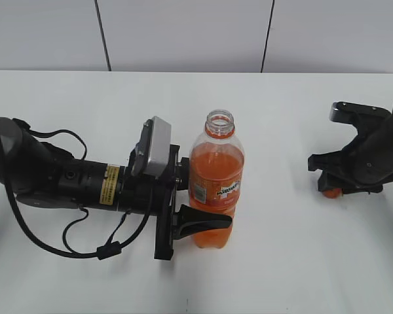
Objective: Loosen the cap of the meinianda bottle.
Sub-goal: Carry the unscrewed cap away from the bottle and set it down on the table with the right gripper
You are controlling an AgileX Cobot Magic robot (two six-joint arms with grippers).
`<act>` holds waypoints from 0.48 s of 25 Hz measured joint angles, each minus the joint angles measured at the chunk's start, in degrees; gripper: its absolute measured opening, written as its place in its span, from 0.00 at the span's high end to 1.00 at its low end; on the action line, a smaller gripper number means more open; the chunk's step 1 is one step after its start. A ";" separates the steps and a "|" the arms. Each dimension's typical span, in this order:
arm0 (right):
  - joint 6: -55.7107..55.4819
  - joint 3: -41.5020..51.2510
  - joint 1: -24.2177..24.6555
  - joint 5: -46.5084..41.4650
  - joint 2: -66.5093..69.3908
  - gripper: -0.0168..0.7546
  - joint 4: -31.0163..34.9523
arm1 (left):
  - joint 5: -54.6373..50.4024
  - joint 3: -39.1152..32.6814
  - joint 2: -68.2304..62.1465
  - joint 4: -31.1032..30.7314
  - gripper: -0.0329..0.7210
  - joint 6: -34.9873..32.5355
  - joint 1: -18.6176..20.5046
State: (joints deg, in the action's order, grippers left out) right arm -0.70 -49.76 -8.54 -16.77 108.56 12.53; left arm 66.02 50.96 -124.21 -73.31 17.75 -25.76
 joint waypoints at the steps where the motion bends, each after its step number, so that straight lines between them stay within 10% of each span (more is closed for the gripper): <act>1: 0.00 0.00 0.00 -0.13 0.00 0.50 0.00 | 0.00 0.00 0.00 0.00 0.43 0.00 0.00; 5: 0.00 0.00 0.00 -0.25 0.00 0.30 0.11 | 0.00 0.00 0.00 0.00 0.43 0.00 0.00; 12: 0.00 -2.61 0.04 -6.13 -2.39 0.26 0.60 | 0.00 0.00 0.00 0.00 0.43 0.00 0.00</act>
State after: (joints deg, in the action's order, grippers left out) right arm -0.70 -52.37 -8.50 -22.90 106.17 13.13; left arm 66.02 50.96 -124.21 -73.31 17.75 -25.76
